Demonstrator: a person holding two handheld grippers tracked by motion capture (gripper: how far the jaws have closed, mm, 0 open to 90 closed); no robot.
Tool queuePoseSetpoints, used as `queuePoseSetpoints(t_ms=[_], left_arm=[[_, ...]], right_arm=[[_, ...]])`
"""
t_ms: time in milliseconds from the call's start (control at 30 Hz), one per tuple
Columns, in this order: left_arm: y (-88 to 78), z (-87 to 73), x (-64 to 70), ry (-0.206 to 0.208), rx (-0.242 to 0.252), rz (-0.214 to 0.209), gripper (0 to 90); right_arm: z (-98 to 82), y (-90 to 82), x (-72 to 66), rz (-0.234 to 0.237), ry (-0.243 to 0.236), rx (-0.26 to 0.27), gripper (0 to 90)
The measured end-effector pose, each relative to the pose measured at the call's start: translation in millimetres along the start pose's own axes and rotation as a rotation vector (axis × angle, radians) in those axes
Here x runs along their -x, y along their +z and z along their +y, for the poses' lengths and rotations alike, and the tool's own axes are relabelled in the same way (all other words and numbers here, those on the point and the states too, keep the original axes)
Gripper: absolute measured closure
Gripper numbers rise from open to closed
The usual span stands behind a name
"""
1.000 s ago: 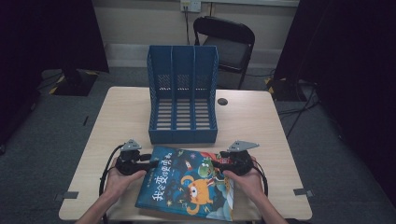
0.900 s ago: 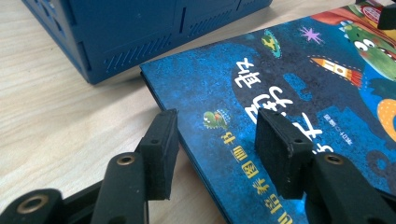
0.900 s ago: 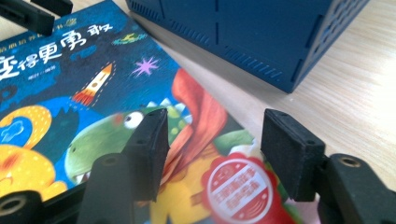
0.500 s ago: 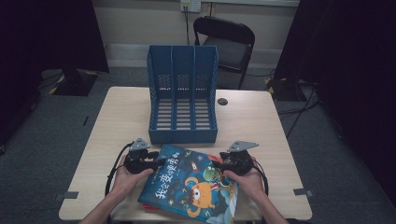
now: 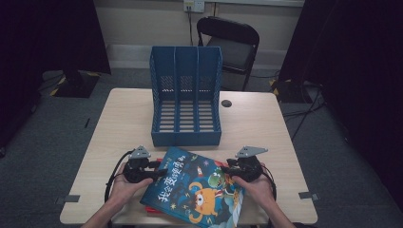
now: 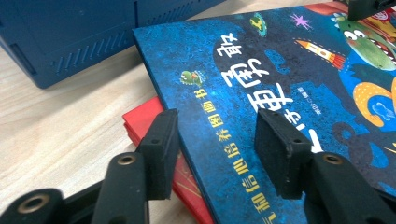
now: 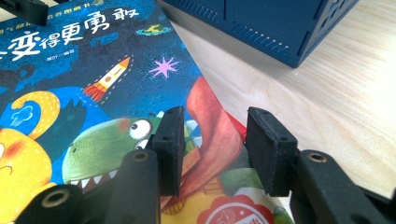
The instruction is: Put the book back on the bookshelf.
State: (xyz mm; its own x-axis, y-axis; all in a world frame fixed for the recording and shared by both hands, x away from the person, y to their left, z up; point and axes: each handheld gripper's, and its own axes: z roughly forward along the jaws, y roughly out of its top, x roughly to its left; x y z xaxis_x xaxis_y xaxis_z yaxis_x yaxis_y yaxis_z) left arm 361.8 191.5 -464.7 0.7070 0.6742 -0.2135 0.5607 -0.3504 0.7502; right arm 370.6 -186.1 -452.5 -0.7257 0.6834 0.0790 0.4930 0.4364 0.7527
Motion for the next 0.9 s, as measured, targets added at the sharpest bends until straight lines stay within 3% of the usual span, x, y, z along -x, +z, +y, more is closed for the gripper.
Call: queuePoseSetpoints(t_ms=[400,533,633,900], left_arm=[[9.6,8.3,0.8,0.005,-0.008,-0.012,54.1],[14.3,15.6,4.0,0.036,-0.022,0.020,55.7],[18.7,19.1,5.1,0.047,-0.012,0.034,56.7],[37.1,37.1,9.6,0.072,-0.040,0.000,58.0]], right_arm=[[-12.8,-13.7,-4.3,0.000,0.019,0.014,58.5],[-14.6,-17.5,-2.9,0.010,0.029,0.012,58.6],[-11.9,-17.1,-2.1,0.019,0.028,0.016,57.6],[6.7,-11.5,-3.7,0.032,-0.008,0.037,56.9]])
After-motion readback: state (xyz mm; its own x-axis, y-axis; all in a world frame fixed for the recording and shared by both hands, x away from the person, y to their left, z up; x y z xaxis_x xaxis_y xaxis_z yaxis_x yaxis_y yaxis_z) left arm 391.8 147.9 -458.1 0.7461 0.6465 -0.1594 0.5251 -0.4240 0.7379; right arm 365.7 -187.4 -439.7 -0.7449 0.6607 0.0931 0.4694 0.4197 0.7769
